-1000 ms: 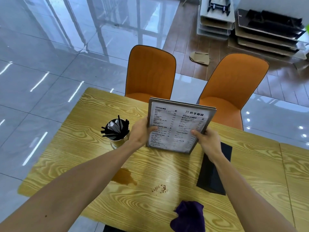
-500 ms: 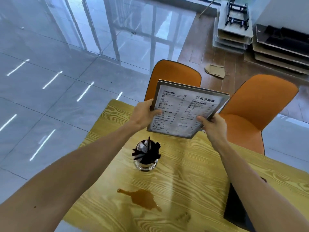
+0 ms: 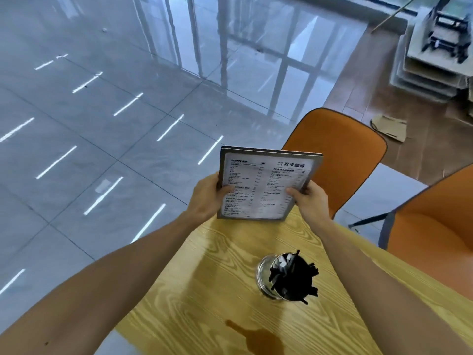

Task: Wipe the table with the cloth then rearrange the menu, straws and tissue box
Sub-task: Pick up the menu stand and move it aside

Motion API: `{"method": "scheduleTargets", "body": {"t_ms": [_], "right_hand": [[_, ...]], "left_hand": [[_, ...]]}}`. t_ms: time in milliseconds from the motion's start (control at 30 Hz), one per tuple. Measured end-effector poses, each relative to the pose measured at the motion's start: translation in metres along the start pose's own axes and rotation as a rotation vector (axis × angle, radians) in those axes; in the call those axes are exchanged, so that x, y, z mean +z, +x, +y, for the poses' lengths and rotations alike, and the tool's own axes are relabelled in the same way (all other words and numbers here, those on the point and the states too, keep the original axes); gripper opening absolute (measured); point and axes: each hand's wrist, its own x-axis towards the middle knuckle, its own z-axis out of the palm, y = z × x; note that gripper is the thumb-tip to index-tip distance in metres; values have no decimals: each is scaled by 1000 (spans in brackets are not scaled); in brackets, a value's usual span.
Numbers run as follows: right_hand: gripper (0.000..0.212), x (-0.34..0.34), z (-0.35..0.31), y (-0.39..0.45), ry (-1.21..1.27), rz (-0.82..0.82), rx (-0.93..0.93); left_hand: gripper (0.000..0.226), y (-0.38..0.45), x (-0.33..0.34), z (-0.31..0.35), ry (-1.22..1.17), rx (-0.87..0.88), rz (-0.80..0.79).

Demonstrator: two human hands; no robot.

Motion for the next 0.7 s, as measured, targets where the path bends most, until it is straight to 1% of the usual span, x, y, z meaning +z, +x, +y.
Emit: {"method": "scheduleTargets", "body": {"t_ms": [167, 300, 467, 600, 700], "right_hand": [[27, 39, -11, 24, -26, -67, -16], [26, 60, -21, 42, -76, -115, -50], [24, 75, -32, 60, -136, -152, -106], [23, 79, -32, 67, -147, -161, -94], [22, 80, -28, 66, -172, -162, -75]], "left_hand": [[27, 7, -16, -31, -51, -52, 67], [22, 9, -24, -46, -53, -70, 127], [22, 12, -27, -56, -77, -77, 175], [23, 12, -26, -55, -75, -93, 212], [22, 12, -25, -56, -62, -112, 194]]}}
